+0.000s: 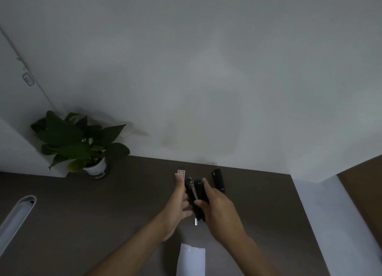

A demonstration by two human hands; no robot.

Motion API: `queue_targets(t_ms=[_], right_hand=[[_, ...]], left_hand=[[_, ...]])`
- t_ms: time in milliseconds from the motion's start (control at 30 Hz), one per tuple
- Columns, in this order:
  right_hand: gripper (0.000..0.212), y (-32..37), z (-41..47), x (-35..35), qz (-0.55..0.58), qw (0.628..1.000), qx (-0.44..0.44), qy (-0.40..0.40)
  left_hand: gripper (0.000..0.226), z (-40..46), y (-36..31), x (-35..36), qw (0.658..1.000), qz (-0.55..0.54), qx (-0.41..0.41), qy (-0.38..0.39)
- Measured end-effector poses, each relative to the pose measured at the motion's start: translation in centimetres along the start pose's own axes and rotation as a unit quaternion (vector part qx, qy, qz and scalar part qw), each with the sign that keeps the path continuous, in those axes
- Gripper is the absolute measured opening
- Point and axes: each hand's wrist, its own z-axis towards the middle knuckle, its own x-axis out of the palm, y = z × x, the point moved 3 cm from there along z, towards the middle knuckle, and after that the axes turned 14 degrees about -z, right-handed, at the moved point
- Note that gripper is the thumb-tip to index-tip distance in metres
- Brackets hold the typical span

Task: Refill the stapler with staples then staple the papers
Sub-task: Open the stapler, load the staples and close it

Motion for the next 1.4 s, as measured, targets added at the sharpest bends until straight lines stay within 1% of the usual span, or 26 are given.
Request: queue_targets(t_ms=[67,167,267,300,367,467,567,700,800,867,900,933,967,1000,1033,1067,1133,1200,1233,1300,1367,1400], right_hand=[[0.059,-0.8,0.5,1.2,0.008,1.000,0.007,0.014],[0.047,-2.2,1.8,3.8,0.047,0.998,0.027,0.042],[0.033,-4.1,4.3,6.8,0.074,0.992,0.096,0.036],[0.032,-4.9,5.5,7.7,0.069,0.988,0.134,0.035],[0.039,-6.7,8.5,9.6,0.034,0.977,0.203,0.056],[0.043,-8.6,12.6,12.1,-0.003,0.963,0.249,0.101],[0.045,-9.6,15.3,14.6,-0.020,0.955,0.265,0.130],[0.051,-10.8,16.9,17.5,-0.041,0.947,0.274,0.164],[0.056,-11.7,17.2,18.9,-0.044,0.946,0.269,0.174],[0.055,-12.1,17.5,18.8,-0.040,0.951,0.264,0.158],[0.053,-12.4,17.6,18.4,-0.047,0.956,0.258,0.132],[0.049,-12.9,17.8,17.8,-0.066,0.963,0.247,0.089],[0.042,-13.6,18.0,17.0,-0.104,0.967,0.230,0.041],[0.038,-14.5,18.1,16.4,-0.151,0.965,0.213,0.009],[0.044,-15.6,18.0,16.0,-0.193,0.959,0.207,0.012],[0.055,-16.6,17.9,15.8,-0.212,0.953,0.210,0.048],[0.072,-18.3,17.6,16.1,-0.192,0.947,0.217,0.139],[0.079,-19.1,17.1,16.5,-0.158,0.945,0.213,0.192],[0.080,-19.2,16.8,16.4,-0.147,0.946,0.213,0.195],[0.075,-18.9,16.1,15.7,-0.117,0.956,0.213,0.164],[0.068,-17.9,15.0,14.5,-0.020,0.971,0.208,0.116],[0.066,-17.0,14.3,13.7,0.043,0.975,0.195,0.098]], left_hand=[[0.097,1.0,0.6,-1.0,1.000,0.009,-0.017,-0.005],[0.097,3.3,1.3,-3.0,0.998,0.045,-0.044,-0.029],[0.099,5.5,1.9,-5.8,0.983,0.132,-0.037,-0.123],[0.101,5.9,2.0,-6.6,0.976,0.159,-0.027,-0.147],[0.102,6.7,2.2,-8.2,0.969,0.175,-0.003,-0.174],[0.098,7.7,2.7,-10.1,0.960,0.204,0.015,-0.191],[0.088,8.6,3.0,-11.4,0.952,0.237,0.025,-0.193],[0.064,9.7,3.1,-12.5,0.943,0.269,0.031,-0.193],[0.059,10.2,3.2,-12.9,0.941,0.272,0.030,-0.197],[0.057,10.5,3.4,-12.9,0.943,0.260,0.030,-0.205],[0.059,10.6,3.4,-12.9,0.944,0.254,0.031,-0.208],[0.062,10.6,3.4,-12.9,0.944,0.254,0.034,-0.207],[0.066,10.6,3.4,-12.9,0.944,0.256,0.037,-0.205],[0.068,10.6,3.4,-12.9,0.944,0.258,0.038,-0.204],[0.068,10.6,3.5,-12.8,0.944,0.255,0.036,-0.205],[0.067,10.5,3.6,-12.8,0.945,0.252,0.033,-0.207],[0.060,10.4,3.8,-12.6,0.946,0.251,0.034,-0.203],[0.048,10.3,3.9,-12.3,0.948,0.244,0.027,-0.205],[0.041,10.2,3.9,-12.2,0.949,0.239,0.024,-0.204],[0.027,10.4,4.0,-11.8,0.953,0.228,0.026,-0.195],[0.017,10.5,3.8,-11.1,0.954,0.227,0.023,-0.193],[0.018,10.4,3.6,-10.6,0.955,0.227,0.023,-0.191]])
